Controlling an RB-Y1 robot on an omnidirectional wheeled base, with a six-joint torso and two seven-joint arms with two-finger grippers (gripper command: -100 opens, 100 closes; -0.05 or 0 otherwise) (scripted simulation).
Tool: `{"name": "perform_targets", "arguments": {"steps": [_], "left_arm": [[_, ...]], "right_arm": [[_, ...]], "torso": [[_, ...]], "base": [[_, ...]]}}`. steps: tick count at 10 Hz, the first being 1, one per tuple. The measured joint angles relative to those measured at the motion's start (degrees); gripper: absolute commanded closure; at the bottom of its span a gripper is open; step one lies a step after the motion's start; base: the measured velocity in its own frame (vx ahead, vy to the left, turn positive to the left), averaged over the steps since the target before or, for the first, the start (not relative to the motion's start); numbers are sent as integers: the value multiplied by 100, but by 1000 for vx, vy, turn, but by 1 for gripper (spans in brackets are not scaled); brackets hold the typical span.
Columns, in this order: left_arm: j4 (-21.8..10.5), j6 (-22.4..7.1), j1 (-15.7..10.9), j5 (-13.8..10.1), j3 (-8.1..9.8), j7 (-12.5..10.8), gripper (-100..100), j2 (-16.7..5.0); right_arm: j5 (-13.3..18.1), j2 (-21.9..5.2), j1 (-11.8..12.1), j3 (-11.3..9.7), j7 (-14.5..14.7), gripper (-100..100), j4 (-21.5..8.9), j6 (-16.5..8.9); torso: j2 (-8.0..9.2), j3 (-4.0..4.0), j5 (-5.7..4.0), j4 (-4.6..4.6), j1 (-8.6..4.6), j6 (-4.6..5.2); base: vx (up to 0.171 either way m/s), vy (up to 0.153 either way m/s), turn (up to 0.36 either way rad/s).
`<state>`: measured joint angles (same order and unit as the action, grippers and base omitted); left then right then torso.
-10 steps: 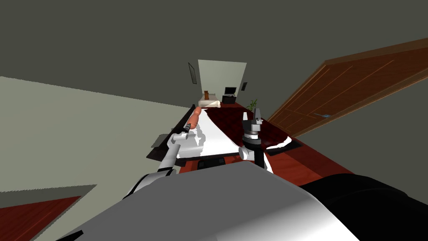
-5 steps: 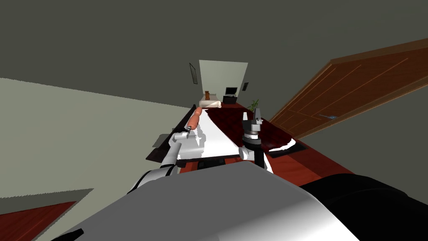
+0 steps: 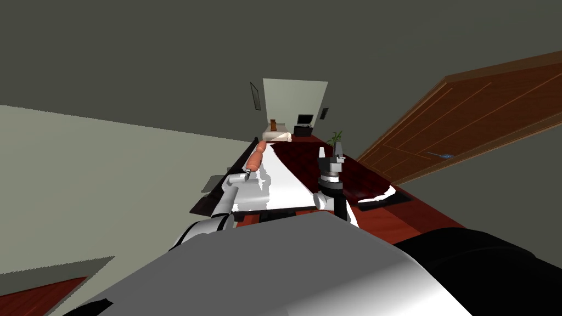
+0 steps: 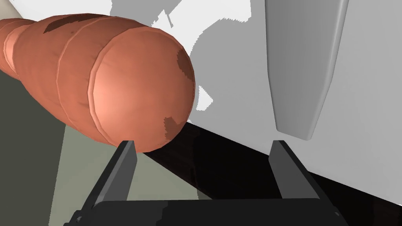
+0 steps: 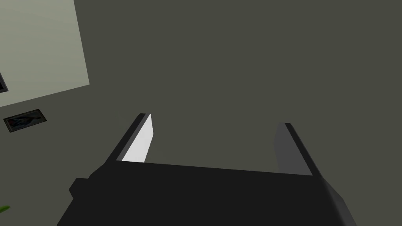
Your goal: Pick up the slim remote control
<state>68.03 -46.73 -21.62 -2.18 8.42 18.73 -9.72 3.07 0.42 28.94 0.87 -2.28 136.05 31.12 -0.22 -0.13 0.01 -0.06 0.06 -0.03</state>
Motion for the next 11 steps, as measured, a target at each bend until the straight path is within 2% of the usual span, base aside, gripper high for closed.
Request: {"name": "perform_targets", "arguments": {"steps": [11], "left_arm": [[-1086,-1773,-376,-73,453,-113,-100,98]], "right_arm": [[0,0,0,0,0,0,0,0]], "torso": [[-3,-2,-1,0,-1,0]], "base": [[82,10,31]]}}
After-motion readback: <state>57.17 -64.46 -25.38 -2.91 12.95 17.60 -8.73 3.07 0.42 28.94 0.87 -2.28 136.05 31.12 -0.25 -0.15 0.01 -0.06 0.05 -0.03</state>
